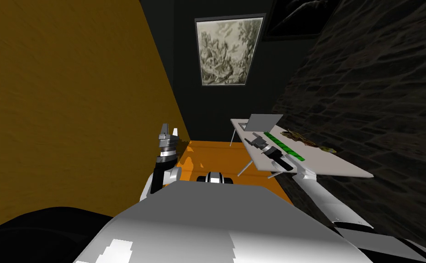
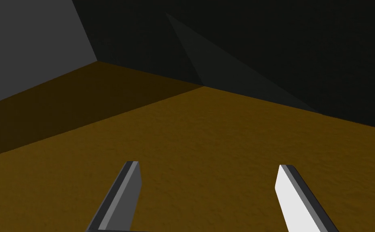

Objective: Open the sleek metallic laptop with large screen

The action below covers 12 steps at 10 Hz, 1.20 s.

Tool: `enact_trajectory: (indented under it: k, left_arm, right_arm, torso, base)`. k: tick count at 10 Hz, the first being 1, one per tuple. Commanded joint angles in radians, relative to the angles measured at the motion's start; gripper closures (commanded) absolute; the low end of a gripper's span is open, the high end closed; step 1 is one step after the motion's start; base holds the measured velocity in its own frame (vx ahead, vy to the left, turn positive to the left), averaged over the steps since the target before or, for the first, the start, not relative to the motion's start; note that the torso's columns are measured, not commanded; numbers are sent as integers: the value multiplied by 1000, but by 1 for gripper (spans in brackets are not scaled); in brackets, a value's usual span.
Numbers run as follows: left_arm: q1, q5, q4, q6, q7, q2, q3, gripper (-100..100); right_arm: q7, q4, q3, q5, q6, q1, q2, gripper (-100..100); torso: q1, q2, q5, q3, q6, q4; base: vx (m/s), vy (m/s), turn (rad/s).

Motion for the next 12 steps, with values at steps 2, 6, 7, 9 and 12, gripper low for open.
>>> enact_trajectory:
  k: [2, 6, 7, 9, 12]
  left_arm:
    - [0, 0, 0, 0, 0, 0, 0, 0]
    - [0, 0, 0, 0, 0, 0, 0, 0]
    - [0, 0, 0, 0, 0, 0, 0, 0]
    - [0, 0, 0, 0, 0, 0, 0, 0]
    - [0, 0, 0, 0, 0, 0, 0, 0]
  right_arm:
    - [78, 107, 0, 13, 11, -60, -78, -100]
    - [149, 209, -1, 22, 23, -114, -151, -100]
    - [149, 227, -1, 22, 23, -114, -151, -100]
    - [182, 277, 0, 25, 30, -139, -186, -100]
    - [241, 367, 0, 28, 42, -185, -252, -100]
  torso:
    - [4, -4, 1, -3, 0, -1]
    - [1, -1, 0, 0, 0, 0]
    - [2, -4, 1, -2, 0, -1]
    - [3, -5, 1, -3, 0, -1]
    - [3, -1, 1, -1, 0, 0]
  base:
    - [134, 108, -46]
    - [124, 119, -33]
    - [137, 95, -27]
    - [146, 83, -32]
    - [110, 85, -33]
